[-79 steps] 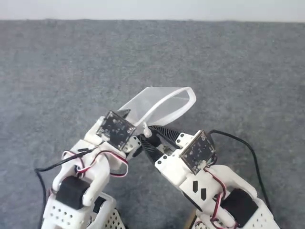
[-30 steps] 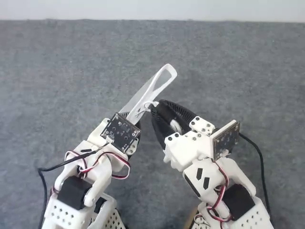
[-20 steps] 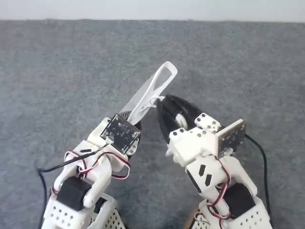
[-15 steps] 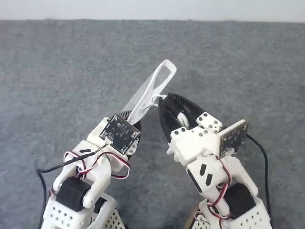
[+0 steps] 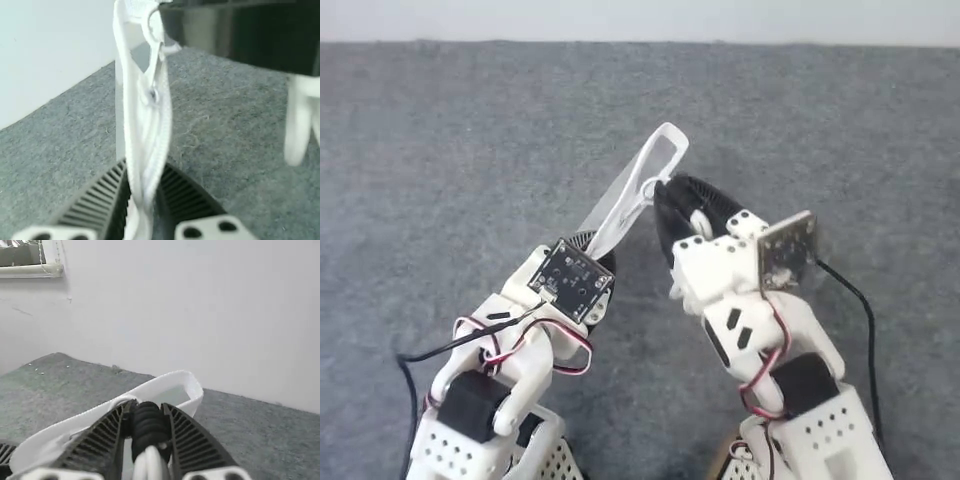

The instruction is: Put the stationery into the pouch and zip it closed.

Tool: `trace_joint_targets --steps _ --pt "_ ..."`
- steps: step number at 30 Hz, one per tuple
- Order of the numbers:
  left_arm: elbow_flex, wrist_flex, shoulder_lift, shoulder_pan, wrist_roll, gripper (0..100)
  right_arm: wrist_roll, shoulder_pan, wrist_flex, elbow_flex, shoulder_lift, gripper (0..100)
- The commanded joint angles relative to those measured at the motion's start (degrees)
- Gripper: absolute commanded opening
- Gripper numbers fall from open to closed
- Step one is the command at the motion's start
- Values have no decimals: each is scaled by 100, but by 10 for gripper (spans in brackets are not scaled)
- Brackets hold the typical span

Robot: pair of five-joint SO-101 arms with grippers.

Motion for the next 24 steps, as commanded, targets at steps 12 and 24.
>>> trace_joint_targets --steps 12,24 --pt "-127 211 -53 -9 -53 9 26 752 -637 -527 338 6" --pt "-127 211 -53 -9 -44 9 26 971 -971 -510 347 6"
